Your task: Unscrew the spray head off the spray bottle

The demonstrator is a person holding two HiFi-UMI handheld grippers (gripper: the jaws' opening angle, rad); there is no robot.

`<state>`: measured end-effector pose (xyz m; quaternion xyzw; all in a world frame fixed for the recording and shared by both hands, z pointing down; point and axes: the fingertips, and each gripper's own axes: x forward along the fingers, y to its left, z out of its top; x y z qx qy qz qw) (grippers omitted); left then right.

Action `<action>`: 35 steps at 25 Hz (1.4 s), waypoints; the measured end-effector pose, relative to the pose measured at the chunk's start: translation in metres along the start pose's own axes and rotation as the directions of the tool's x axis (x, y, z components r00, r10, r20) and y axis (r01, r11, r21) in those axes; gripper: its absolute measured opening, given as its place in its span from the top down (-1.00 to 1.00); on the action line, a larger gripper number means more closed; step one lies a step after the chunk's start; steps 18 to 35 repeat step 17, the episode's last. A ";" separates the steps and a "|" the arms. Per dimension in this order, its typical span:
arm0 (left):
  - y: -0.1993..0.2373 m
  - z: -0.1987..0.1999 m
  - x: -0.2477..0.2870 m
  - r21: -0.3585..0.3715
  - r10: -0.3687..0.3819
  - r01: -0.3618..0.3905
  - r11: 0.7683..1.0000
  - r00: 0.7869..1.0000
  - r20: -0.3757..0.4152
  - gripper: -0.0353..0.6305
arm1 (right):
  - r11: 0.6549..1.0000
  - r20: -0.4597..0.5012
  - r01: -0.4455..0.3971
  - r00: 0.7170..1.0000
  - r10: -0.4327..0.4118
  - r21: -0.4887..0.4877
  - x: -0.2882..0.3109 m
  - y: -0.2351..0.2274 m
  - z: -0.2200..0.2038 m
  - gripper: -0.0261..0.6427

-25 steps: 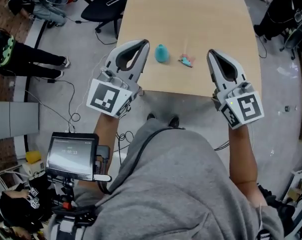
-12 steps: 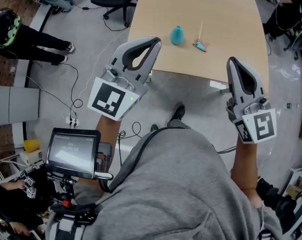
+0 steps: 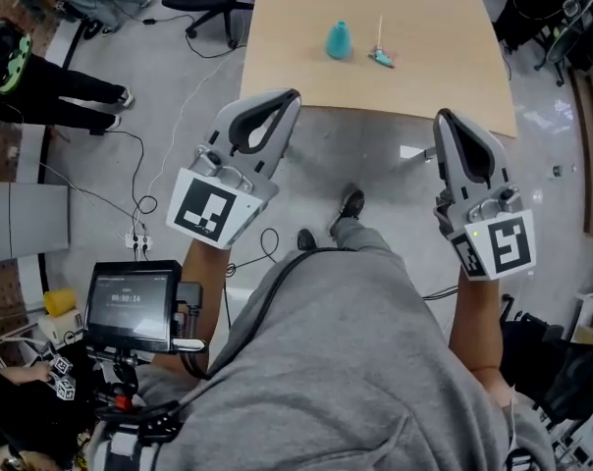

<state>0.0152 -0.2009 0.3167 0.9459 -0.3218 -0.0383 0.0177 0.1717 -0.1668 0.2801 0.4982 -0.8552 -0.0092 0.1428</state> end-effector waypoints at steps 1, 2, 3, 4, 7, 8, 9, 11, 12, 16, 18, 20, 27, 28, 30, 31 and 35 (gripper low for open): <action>-0.001 -0.002 0.000 -0.004 -0.002 0.002 1.000 1.000 -0.003 0.88 | 1.000 -0.002 0.004 1.000 -0.004 0.001 -0.002 -0.001 -0.001 0.91; -0.003 -0.002 0.001 -0.015 -0.003 0.003 1.000 1.000 0.004 0.88 | 1.000 -0.007 0.008 1.000 -0.008 0.002 -0.003 -0.002 -0.002 0.91; -0.004 -0.002 0.001 -0.026 -0.002 0.002 1.000 1.000 0.012 0.88 | 1.000 -0.013 0.011 1.000 -0.011 0.004 -0.005 -0.003 -0.004 0.91; -0.005 -0.003 0.000 -0.030 0.000 0.000 1.000 1.000 0.014 0.88 | 1.000 -0.018 0.012 1.000 -0.012 0.006 -0.005 -0.003 -0.006 0.91; -0.002 -0.009 -0.002 -0.032 0.016 -0.016 0.999 1.000 -0.001 0.88 | 1.000 -0.026 0.001 1.000 -0.001 0.012 -0.002 -0.004 -0.010 0.91; 0.000 -0.010 -0.003 -0.034 0.022 -0.022 0.999 1.000 -0.004 0.88 | 1.000 -0.027 -0.005 1.000 0.005 0.013 0.001 -0.003 -0.010 0.91; 0.001 -0.011 -0.003 -0.036 0.027 -0.027 0.999 1.000 -0.006 0.88 | 1.000 -0.028 -0.011 1.000 0.012 0.011 0.003 -0.002 -0.010 0.91; 0.001 -0.012 -0.004 -0.037 0.028 -0.028 0.999 1.000 -0.012 0.88 | 1.000 -0.028 -0.023 0.999 0.023 0.006 0.005 0.003 -0.007 0.91; 0.000 -0.013 -0.003 -0.038 0.025 -0.025 0.999 1.000 -0.014 0.88 | 1.000 -0.027 -0.027 0.999 0.027 0.003 0.006 0.005 -0.005 0.91; -0.008 -0.013 -0.001 -0.057 0.012 -0.012 0.998 1.000 0.000 0.88 | 0.999 -0.037 -0.046 0.998 0.046 -0.002 0.006 0.014 -0.001 0.91; -0.011 -0.013 -0.001 -0.062 0.010 -0.010 0.998 1.000 0.004 0.88 | 0.999 -0.042 -0.052 0.998 0.051 -0.003 0.005 0.016 -0.001 0.91; -0.011 -0.013 -0.001 -0.062 0.010 -0.010 0.998 1.000 0.004 0.88 | 0.999 -0.042 -0.052 0.998 0.051 -0.003 0.005 0.016 -0.001 0.91; -0.011 -0.013 -0.001 -0.062 0.010 -0.010 0.998 1.000 0.004 0.88 | 0.999 -0.042 -0.052 0.998 0.051 -0.003 0.005 0.016 -0.001 0.91; -0.011 -0.013 -0.001 -0.062 0.010 -0.010 0.998 1.000 0.004 0.88 | 0.999 -0.042 -0.052 0.998 0.051 -0.003 0.005 0.016 -0.001 0.91; -0.011 -0.013 -0.001 -0.062 0.010 -0.010 0.998 1.000 0.004 0.88 | 0.999 -0.042 -0.052 0.998 0.051 -0.003 0.005 0.016 -0.001 0.91; -0.011 -0.013 -0.001 -0.062 0.010 -0.010 0.998 1.000 0.004 0.88 | 0.999 -0.042 -0.052 0.998 0.051 -0.003 0.005 0.016 -0.001 0.91; -0.011 -0.013 -0.001 -0.062 0.010 -0.010 0.998 1.000 0.004 0.88 | 0.999 -0.042 -0.052 0.998 0.051 -0.003 0.005 0.016 -0.001 0.91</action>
